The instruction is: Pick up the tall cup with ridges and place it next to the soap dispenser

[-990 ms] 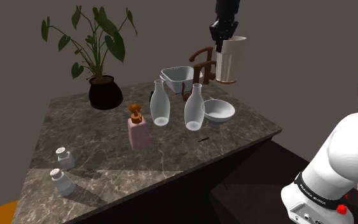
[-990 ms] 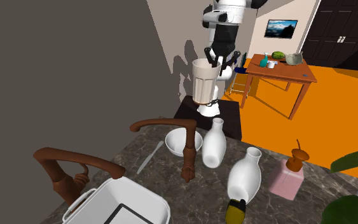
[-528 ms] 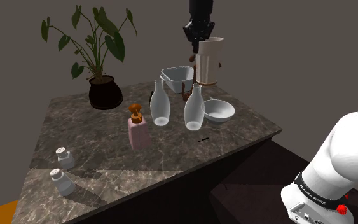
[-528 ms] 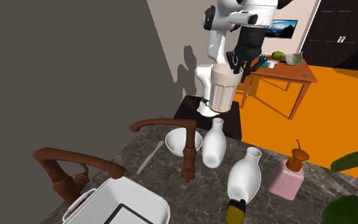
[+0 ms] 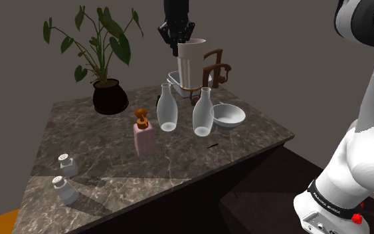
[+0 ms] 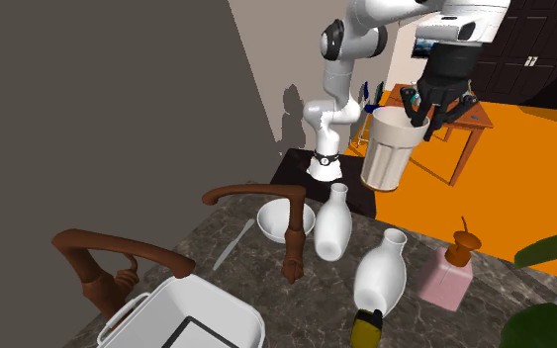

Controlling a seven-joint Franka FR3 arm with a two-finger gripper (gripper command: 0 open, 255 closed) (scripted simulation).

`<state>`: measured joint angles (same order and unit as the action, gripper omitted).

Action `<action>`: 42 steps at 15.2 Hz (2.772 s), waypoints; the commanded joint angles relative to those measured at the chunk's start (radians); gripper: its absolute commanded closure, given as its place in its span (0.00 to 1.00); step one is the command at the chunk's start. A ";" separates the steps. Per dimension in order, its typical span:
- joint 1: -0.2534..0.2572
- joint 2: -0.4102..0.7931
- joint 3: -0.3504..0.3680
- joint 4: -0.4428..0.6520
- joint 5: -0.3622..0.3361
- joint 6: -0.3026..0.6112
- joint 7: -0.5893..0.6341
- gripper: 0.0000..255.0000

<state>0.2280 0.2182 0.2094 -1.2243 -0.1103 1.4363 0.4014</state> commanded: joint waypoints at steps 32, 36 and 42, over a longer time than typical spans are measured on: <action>-0.006 -0.021 0.000 -0.465 0.001 0.443 0.045 1.00; -0.007 -0.013 -0.001 -0.508 -0.003 0.494 0.050 1.00; -0.006 0.007 -0.003 -0.563 -0.010 0.568 0.058 1.00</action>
<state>0.2224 0.2205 0.2074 -1.7802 -0.1187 1.9917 0.4596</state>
